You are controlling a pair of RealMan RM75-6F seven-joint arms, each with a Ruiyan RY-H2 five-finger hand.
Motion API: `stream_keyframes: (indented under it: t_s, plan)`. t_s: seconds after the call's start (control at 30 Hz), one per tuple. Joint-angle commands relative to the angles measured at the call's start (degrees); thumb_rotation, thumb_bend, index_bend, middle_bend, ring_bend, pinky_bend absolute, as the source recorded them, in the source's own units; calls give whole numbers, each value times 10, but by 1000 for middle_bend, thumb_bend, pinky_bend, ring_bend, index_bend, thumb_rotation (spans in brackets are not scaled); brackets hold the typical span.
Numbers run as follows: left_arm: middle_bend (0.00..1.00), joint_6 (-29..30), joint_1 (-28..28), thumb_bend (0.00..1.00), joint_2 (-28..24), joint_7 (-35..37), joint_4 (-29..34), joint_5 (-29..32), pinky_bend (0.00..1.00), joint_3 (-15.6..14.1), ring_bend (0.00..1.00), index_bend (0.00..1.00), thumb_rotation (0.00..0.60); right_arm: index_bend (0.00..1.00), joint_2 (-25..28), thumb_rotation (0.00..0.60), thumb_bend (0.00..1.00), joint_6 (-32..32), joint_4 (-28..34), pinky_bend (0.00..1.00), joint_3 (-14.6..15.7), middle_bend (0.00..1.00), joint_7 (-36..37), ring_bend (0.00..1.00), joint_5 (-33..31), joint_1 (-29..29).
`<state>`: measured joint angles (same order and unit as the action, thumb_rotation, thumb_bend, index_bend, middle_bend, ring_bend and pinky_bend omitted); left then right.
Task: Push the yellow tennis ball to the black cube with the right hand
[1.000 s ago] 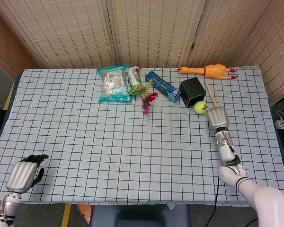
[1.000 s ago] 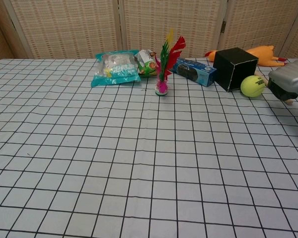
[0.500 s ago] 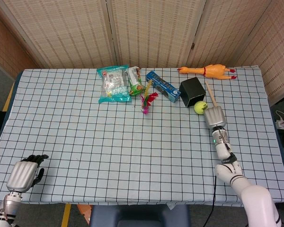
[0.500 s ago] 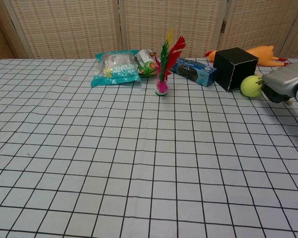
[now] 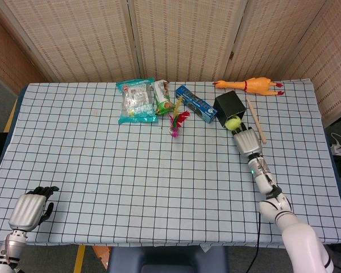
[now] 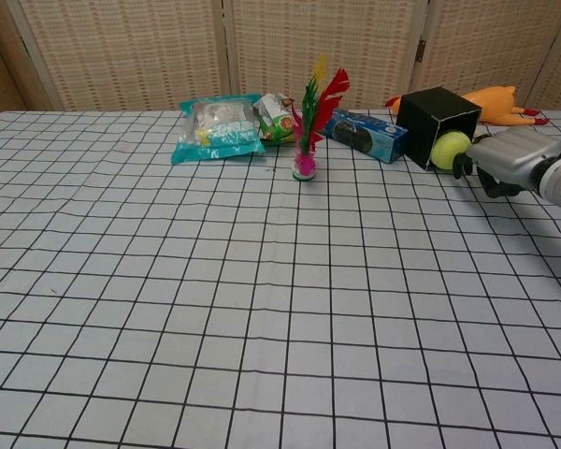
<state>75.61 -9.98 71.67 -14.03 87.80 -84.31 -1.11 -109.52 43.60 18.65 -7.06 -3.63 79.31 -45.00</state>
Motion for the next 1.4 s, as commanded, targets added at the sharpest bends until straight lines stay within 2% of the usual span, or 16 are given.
stream_keyframes:
  t_s: [0.03,0.17,0.27,0.33,0.43,0.5,0.63,0.7,0.8,0.93,1.4]
  plan:
    - [366,0,0,525,0,0,0,0,522,0,312,303,600,273,-2,600,1000,1,-4,344,2,248,7,83,3,-1]
    - [366,1,0,524,0,1,0,-1,522,-1,313,304,600,234,-3,600,1000,-1,-7,307,2,218,11,58,4,-1]
    - [366,1,0,524,0,0,0,-2,522,-1,313,303,600,149,-4,600,1000,-12,-12,226,5,161,20,15,7,-5]
    - [367,1,1,525,0,1,-1,-1,523,-1,313,303,600,51,-5,600,1000,-22,-16,139,7,98,27,0,9,-8]
    - [367,0,0,525,0,1,-1,1,522,-1,313,303,600,0,-6,600,995,-26,-19,63,10,40,37,0,14,-12]
    - [367,-1,0,525,0,0,-2,2,522,-1,312,303,600,0,-9,600,891,-26,-21,61,9,31,49,0,15,-14]
    - [367,-2,0,525,1,1,-3,3,522,-1,313,303,600,0,-16,600,494,-29,-30,60,7,30,65,0,14,-19]
    - [368,-3,-1,525,2,1,-4,4,522,0,312,303,600,0,-20,600,360,-27,-35,58,7,30,72,0,16,-20]
    - [367,-6,-1,525,2,2,-5,7,522,0,312,303,600,0,-25,600,260,-22,-39,49,8,16,90,0,19,-19]
    - [367,-8,-2,524,3,2,-6,9,523,0,312,303,600,0,-28,600,221,-17,-46,48,13,0,113,0,26,-19]
    - [368,2,0,524,-1,6,-1,0,523,-1,312,303,600,0,-22,600,219,9,-35,47,18,0,143,0,36,-12]
